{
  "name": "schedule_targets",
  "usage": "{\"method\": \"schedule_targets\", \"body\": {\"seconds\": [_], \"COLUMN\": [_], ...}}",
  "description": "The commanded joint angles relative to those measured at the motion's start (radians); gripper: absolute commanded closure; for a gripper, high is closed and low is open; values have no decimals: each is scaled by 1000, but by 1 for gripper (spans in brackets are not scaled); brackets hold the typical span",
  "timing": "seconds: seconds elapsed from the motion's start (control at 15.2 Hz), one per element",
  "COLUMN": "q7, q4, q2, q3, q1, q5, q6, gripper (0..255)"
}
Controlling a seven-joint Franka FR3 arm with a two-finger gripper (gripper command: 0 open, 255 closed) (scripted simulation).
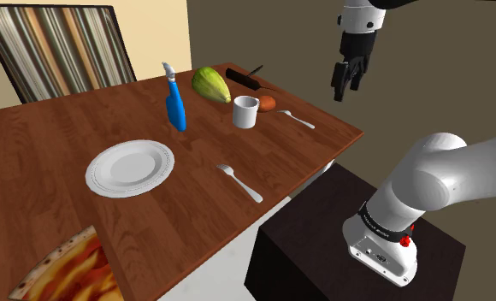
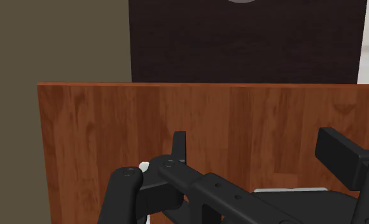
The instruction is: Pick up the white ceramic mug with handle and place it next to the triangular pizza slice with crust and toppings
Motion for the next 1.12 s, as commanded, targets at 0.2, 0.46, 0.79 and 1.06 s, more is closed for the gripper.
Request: {"method": "schedule_targets", "body": {"seconds": [0.2, 0.46, 0.79, 1.06], "q7": [32, 70, 111, 140], "q4": [3, 26, 86, 157], "q2": [86, 211, 378, 516], "q3": [11, 25, 42, 53], "q1": [9, 20, 32, 40], "q5": [22, 48, 73, 88], "q6": [102, 230, 372, 468], "gripper": [0, 0, 0, 0]}}
